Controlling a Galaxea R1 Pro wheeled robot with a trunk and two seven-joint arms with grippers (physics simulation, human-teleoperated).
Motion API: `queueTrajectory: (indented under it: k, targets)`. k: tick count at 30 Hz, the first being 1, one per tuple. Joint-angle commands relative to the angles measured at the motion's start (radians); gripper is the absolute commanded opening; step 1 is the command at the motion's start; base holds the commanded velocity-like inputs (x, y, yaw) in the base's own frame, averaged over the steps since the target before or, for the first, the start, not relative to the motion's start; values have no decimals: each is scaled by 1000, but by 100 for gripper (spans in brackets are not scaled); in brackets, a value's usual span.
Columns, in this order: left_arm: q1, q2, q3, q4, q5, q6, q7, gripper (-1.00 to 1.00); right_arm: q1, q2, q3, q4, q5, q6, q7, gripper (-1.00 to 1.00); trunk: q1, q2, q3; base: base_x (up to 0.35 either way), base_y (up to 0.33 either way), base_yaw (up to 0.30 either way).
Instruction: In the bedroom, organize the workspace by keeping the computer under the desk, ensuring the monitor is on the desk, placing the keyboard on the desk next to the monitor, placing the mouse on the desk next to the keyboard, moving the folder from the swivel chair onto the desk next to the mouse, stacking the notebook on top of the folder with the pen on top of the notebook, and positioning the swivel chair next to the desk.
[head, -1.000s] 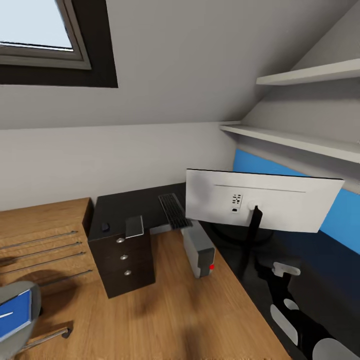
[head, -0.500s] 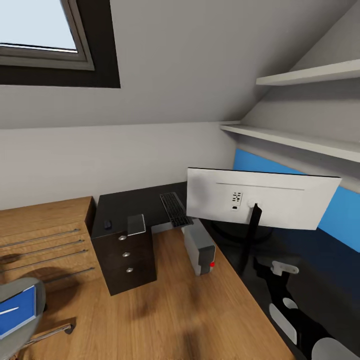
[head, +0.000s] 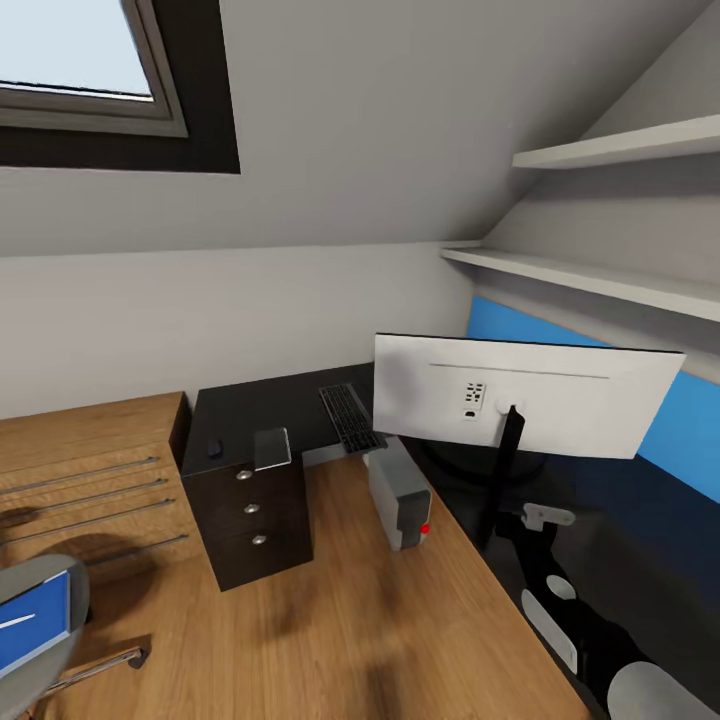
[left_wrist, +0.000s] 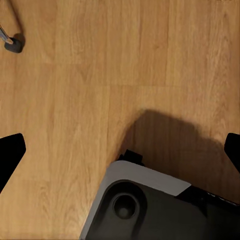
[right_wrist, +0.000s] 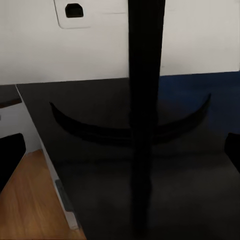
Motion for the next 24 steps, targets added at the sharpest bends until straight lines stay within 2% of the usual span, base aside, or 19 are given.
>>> queueTrajectory:
  k: [1, 10, 24]
  targets:
    - [0, 0, -8, -1, 11, -2, 6, 100, -6, 0, 8, -2, -4, 4, -9, 100, 4, -9, -5, 0, 0, 0]
    - [-1, 1, -6, -1, 39, 2, 6, 100, -42, 14, 8, -6, 9, 44, -14, 100, 39, -72, -33, 0, 0, 0]
    - [0, 1, -6, -1, 45, 4, 6, 100, -50, 12, 0, 1, 14, 49, -17, 100, 92, -170, -77, 0, 0, 0]
